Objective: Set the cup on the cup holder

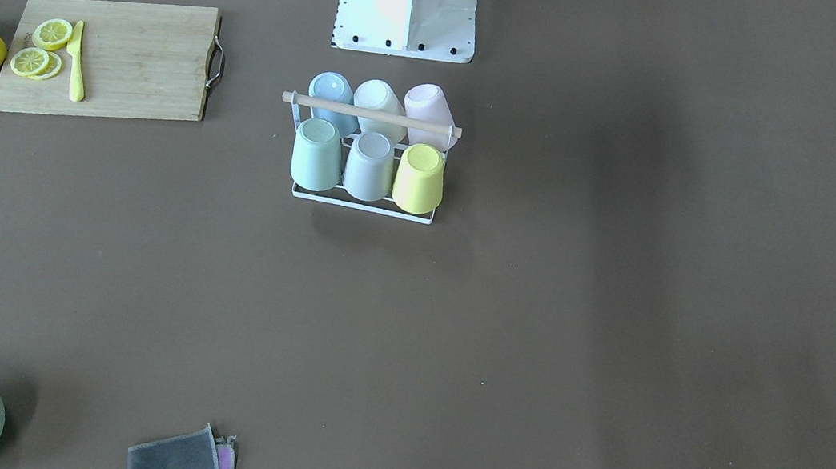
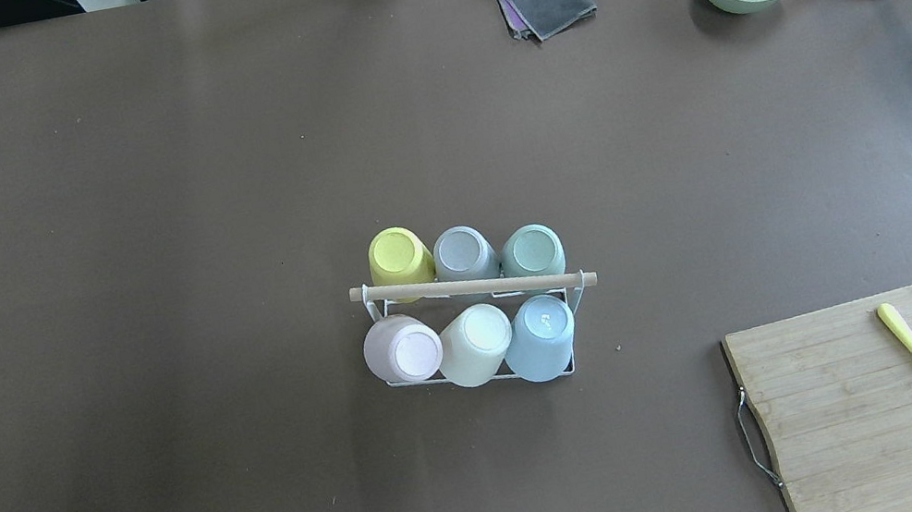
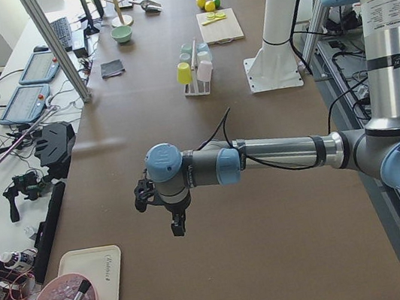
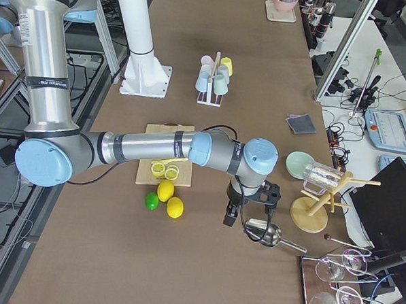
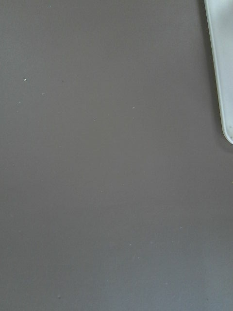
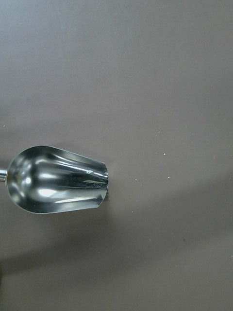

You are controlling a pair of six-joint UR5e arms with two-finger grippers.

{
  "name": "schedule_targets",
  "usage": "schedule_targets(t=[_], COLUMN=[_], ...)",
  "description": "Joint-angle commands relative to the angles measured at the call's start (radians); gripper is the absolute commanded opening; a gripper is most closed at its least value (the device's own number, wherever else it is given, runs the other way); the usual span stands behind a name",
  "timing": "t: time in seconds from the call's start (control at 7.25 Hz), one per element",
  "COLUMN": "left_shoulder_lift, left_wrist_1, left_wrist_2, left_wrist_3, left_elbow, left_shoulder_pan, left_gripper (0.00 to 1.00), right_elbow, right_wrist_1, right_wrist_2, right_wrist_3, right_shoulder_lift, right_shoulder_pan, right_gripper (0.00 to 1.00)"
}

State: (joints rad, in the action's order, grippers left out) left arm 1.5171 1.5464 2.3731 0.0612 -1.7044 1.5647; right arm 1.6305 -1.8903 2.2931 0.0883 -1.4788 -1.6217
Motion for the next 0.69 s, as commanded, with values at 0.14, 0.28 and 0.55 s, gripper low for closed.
schedule_targets(t=[0.14, 0.28, 0.55], left_shoulder_lift=[-0.002, -0.002, -0.002], left_wrist_1=[0.0, 0.0, 0.0], left_wrist_2=[0.0, 0.0, 0.0], left_wrist_3=[0.0, 0.0, 0.0], left_elbow=[0.008, 0.008, 0.008], left_shoulder_pan=[0.0, 0.0, 0.0], left_gripper=[0.99, 0.98, 0.99], right_elbow=[-0.003, 0.008, 0.011], right_wrist_1=[0.005, 0.007, 0.043], right_wrist_2=[0.0, -0.006, -0.044], right_wrist_3=[0.014, 0.005, -0.045], right_shoulder_lift=[-0.014, -0.017, -0.017], right_shoulder_pan=[-0.035, -0.037, -0.035], right_gripper=[1.0, 1.0, 1.0])
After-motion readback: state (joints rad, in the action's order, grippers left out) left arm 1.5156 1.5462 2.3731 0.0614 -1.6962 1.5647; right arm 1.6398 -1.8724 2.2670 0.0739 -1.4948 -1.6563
